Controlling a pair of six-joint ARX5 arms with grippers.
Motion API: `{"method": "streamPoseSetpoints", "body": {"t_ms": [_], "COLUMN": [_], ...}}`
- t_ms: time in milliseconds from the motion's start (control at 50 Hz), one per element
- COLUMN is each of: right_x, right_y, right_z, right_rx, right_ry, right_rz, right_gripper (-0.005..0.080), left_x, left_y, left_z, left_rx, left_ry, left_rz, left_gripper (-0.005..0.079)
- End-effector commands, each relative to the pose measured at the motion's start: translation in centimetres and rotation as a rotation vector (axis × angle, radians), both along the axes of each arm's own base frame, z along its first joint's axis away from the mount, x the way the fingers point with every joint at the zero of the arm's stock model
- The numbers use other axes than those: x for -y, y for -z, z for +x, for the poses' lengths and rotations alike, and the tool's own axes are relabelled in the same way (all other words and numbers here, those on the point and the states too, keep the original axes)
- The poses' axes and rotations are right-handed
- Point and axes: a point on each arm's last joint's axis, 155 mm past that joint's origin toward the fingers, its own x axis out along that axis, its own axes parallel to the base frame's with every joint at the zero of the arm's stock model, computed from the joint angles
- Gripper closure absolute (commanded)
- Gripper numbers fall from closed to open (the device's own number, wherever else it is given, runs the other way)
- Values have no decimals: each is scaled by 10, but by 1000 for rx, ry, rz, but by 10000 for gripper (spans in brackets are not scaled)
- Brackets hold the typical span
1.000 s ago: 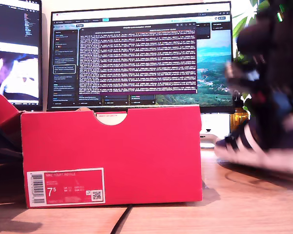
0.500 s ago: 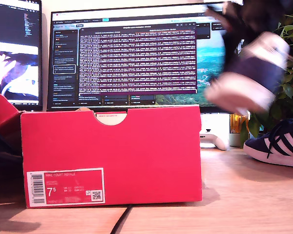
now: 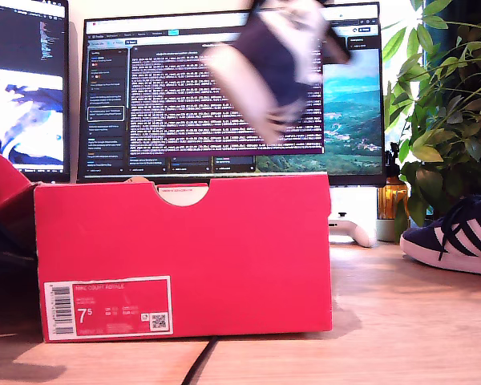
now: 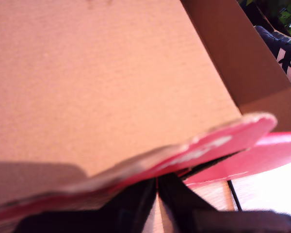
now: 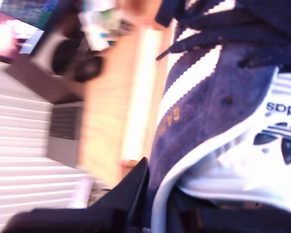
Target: Pack the blue shoes by picking the first shoe and placing it inside the red shoebox, left side, then picking and rotating the second shoe and placing it in the shoebox
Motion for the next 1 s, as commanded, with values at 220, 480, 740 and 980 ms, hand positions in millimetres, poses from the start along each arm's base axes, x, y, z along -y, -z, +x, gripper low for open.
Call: {"method": "streamPoseSetpoints", "body": {"t_ms": [220,480,740,980], "right_x": [-41,-63,-70,-72], "right_y": [39,76,104,126], "right_z": [17,19,19,22], "right_rx": [-35,-88,-109,-117], "right_ry": [-23,-36,-36,-18], "right_rz": [10,-6,-47,-94], "right_gripper": [764,764,764,764], "left_x": [-1,-1,-1,-2], "left_y": [7,7,8,9], "left_z": [-4,-4,-4,-5], "left_rx": [7,11,9,1], "left_ry": [14,17,17,17], "left_rz": [24,29,29,33], "left_gripper": [762,762,762,762]}}
